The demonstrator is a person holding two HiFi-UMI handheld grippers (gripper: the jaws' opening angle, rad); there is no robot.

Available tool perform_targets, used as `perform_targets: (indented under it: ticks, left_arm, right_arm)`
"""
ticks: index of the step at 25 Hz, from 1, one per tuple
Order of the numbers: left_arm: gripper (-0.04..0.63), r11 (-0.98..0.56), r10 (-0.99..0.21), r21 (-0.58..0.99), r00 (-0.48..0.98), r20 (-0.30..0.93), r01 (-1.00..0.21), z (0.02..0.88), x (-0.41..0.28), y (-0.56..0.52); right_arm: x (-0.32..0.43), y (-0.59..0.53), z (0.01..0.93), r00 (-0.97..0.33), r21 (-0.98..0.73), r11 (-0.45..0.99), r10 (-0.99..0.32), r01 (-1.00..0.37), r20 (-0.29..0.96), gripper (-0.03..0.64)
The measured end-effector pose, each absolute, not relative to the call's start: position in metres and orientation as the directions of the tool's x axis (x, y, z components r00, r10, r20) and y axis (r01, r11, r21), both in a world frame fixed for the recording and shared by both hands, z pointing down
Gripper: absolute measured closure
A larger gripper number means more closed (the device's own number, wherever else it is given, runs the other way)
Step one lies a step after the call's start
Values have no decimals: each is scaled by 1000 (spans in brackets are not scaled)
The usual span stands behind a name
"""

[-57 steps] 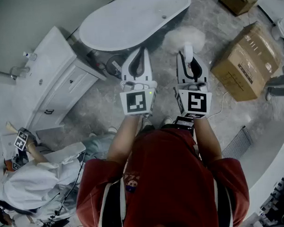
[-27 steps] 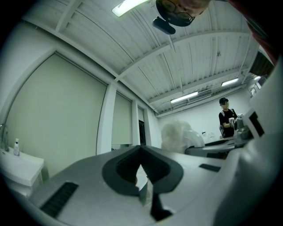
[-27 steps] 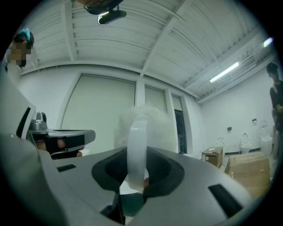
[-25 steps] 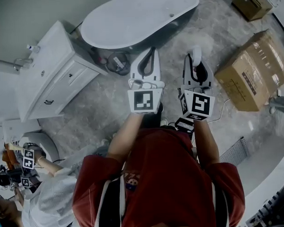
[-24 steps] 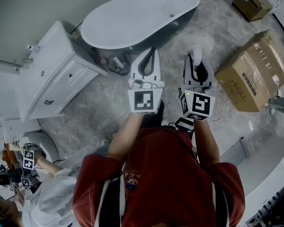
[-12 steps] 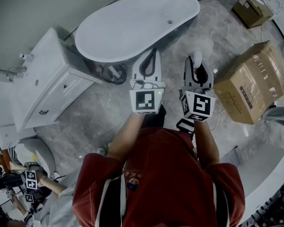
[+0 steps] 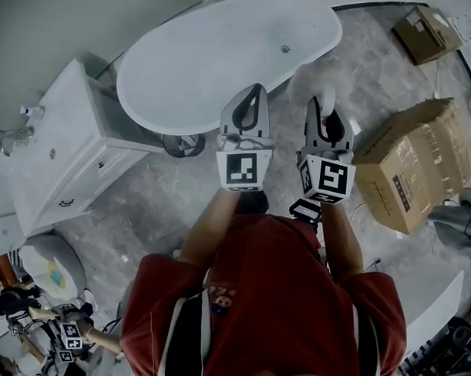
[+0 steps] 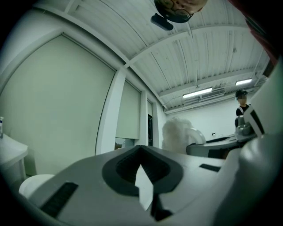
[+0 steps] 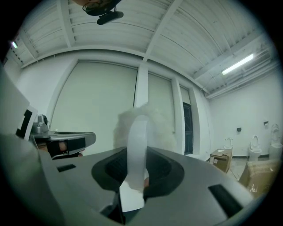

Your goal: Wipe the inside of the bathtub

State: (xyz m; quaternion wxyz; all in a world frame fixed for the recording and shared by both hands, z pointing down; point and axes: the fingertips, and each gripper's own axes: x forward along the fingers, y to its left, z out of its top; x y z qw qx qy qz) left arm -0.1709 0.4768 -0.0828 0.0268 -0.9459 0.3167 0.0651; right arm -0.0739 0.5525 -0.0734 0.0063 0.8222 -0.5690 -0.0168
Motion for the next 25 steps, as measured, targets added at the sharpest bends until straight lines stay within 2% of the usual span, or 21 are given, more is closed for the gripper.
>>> perform_targets:
  ticks: [11,17,21,25]
  left_arm:
    - [580,-791,-601,-42,789,-130,-610,-79,-116,398]
    - [580,-756,-646,-7,747,-155,-655,-81,-78,364]
    - [580,-750,-656,-16,745,-120,-662,-72,-70,292]
    - [580,-702,-712,42,698,-82,-711,-75,-65,209]
  right_arm:
    - [-13,472,-70,340,59,-340,-940,-939,-2,522]
    - [30,432,-57,297,52,-296,-955,-954,5,522]
    - [43,357,-56,255,77,-251,-966,-965,44,522]
    - [53,271,-60,194,96,-183,-975,-978,112,522]
